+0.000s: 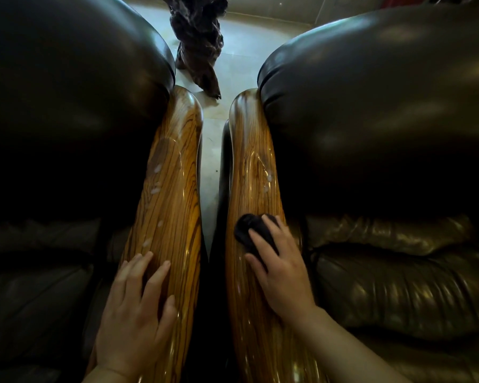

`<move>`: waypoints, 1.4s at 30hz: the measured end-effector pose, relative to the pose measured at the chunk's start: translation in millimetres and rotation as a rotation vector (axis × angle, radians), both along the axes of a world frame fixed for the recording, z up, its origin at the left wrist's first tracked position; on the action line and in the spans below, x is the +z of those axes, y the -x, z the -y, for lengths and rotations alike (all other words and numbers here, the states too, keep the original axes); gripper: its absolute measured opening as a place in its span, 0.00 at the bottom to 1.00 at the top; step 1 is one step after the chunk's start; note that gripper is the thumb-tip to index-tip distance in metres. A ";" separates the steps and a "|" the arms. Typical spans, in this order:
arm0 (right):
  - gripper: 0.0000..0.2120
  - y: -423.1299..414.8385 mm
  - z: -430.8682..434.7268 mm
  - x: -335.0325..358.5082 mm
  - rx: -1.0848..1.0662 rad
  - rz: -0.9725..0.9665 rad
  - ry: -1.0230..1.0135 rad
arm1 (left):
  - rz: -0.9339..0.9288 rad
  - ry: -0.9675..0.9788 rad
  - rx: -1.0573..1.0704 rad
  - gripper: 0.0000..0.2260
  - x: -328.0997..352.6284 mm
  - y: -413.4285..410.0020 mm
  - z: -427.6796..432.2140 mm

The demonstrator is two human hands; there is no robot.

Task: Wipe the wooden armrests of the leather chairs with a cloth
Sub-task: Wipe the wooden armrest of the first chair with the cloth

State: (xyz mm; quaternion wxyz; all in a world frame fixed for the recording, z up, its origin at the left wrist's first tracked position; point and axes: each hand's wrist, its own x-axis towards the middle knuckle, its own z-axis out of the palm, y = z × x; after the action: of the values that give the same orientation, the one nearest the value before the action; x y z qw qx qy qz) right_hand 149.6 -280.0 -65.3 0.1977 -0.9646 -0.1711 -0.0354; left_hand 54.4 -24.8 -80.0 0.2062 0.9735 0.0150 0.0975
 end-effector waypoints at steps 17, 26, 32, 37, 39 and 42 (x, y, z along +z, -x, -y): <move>0.23 -53.0 -10.5 11.7 -0.252 -0.065 -0.094 | -0.014 0.013 0.019 0.24 0.8 1.4 0.6; 0.23 -29.9 -1.9 9.4 -0.243 -0.109 -0.140 | -0.047 0.008 0.019 0.25 -0.6 1.5 -1.7; 0.21 -55.0 -43.0 15.9 -0.210 -0.037 -0.093 | -0.050 0.002 0.020 0.25 0.2 1.4 -0.9; 0.19 -20.0 -11.2 6.6 0.025 0.057 -0.031 | -0.036 0.018 0.007 0.25 0.2 0.1 -2.1; 0.18 -38.8 -10.0 10.3 -0.043 0.093 -0.037 | -0.028 0.028 0.007 0.25 0.2 0.0 -1.8; 0.20 -64.2 -23.4 24.6 -0.113 0.078 0.013 | -0.014 0.026 -0.001 0.25 0.6 0.2 -1.4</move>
State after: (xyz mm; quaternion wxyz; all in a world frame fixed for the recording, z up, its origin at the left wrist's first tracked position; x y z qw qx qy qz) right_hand 213.7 -256.7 -40.7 0.1821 -0.9718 -0.1245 -0.0830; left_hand 54.2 -23.3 -79.4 0.2187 0.9714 0.0170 0.0906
